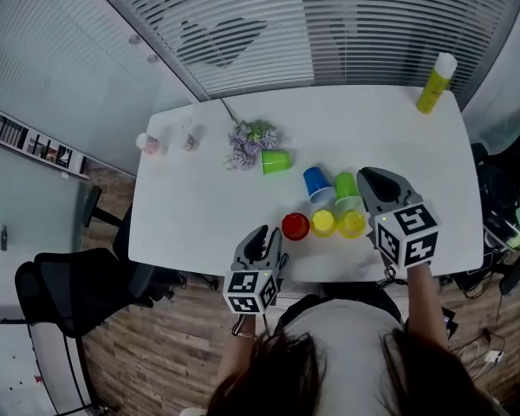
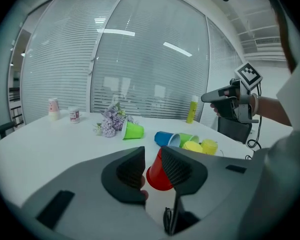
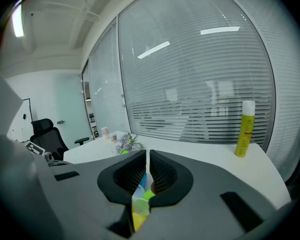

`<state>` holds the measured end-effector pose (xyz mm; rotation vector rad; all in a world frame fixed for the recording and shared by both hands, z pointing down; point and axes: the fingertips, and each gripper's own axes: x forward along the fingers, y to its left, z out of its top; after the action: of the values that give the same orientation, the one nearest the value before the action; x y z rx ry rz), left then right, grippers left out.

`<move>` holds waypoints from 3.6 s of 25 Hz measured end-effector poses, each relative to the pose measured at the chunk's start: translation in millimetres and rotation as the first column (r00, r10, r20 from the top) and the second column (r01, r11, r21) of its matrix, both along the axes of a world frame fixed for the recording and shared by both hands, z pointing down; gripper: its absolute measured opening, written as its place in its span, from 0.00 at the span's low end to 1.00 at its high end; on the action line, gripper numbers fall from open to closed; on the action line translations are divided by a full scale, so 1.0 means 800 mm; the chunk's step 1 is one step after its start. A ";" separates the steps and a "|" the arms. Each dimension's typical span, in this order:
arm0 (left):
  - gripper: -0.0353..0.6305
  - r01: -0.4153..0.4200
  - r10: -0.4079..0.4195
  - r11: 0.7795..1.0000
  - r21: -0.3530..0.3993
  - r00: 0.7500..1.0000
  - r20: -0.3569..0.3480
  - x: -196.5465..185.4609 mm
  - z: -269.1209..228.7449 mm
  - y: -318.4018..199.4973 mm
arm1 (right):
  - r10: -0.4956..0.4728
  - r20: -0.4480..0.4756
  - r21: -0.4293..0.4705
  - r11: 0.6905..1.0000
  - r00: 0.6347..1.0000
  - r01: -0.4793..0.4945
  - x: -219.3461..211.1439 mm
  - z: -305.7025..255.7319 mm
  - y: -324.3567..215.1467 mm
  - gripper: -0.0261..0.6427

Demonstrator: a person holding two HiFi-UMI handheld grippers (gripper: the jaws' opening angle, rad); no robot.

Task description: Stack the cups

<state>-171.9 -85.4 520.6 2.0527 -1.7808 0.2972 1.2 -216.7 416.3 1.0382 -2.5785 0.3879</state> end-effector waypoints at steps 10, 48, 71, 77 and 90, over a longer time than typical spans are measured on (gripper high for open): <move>0.09 0.139 -0.139 0.990 0.011 0.990 -0.002 -0.051 -0.017 -0.009 | -0.091 -0.080 -0.178 0.981 0.993 0.075 0.004 0.038 -0.031 0.13; 0.09 -0.022 0.015 0.997 -0.078 0.996 -0.087 -0.115 -0.018 -0.061 | -0.097 -0.169 -0.872 0.478 0.981 -0.103 -0.027 0.237 -0.035 0.46; 0.09 -0.245 0.231 0.964 -0.102 0.964 -0.135 -0.090 -0.004 -0.082 | 0.231 0.004 -0.626 0.759 0.973 -0.178 -0.011 0.131 -0.042 0.44; 0.09 -0.308 0.297 0.947 -0.093 0.948 -0.114 -0.078 -0.007 -0.085 | 0.293 0.073 -0.522 0.826 0.953 -0.214 -0.011 0.096 -0.030 0.43; 0.09 -0.222 0.219 0.974 -0.050 0.975 -0.047 -0.060 -0.035 -0.072 | 0.180 0.096 -0.240 0.959 0.979 -0.153 -0.019 0.058 0.009 0.43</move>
<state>-219.6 -142.8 492.5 2.2034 -1.5051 0.3609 -14.3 -209.2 462.5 1.1800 -2.4748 0.7949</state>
